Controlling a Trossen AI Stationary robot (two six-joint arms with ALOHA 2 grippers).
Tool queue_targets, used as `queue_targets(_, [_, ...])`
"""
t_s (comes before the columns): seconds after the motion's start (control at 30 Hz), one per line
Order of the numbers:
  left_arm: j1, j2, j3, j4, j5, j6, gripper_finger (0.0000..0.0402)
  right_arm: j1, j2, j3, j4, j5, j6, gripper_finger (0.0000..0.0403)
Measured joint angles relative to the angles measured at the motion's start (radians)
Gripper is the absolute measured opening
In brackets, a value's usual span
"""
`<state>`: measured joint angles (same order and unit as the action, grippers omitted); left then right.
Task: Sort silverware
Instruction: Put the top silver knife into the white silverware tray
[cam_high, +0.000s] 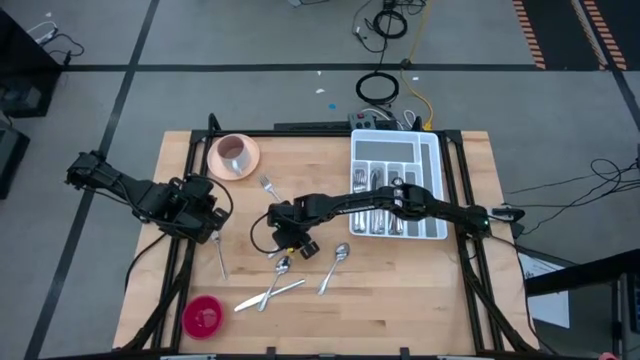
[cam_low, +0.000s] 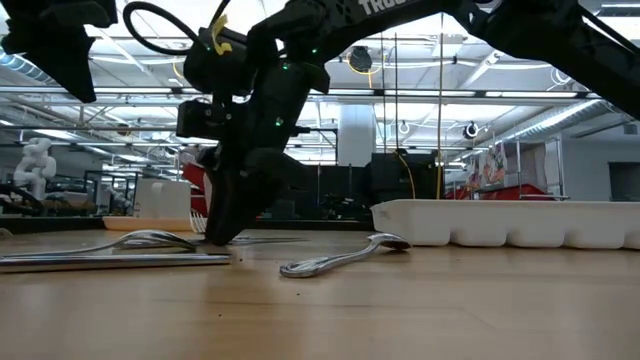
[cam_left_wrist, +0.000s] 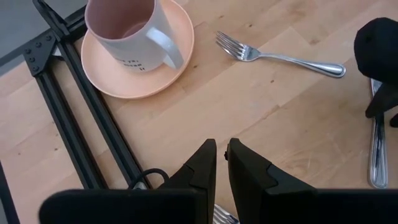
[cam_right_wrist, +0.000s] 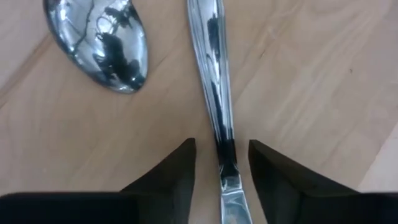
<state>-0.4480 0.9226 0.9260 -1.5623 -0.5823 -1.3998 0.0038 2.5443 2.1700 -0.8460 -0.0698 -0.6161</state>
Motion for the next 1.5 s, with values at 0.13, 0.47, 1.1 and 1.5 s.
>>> queue_targets(0.13, [0.0, 0.0, 0.0, 0.0, -0.002, 0.0, 0.0048, 0.001, 0.013, 0.0, -0.006, -0.001, -0.03, 0.0115])
queue_targets(0.47, [0.0, 0.0, 0.0, 0.0, -0.004, 0.0, 0.0048, -0.001, 0.019, -0.001, -0.039, 0.006, -0.023, 0.0009])
queue_targets(1.1, [0.0, 0.0, 0.0, 0.001, -0.002, 0.002, 0.0048, 0.014, -0.014, 0.066, -0.12, 0.041, 0.16, 0.0])
queue_targets(1.5, [0.0, 0.0, 0.0, 0.0, -0.004, 0.003, 0.0048, 0.017, -0.018, 0.179, -0.214, 0.076, 0.133, 0.0002])
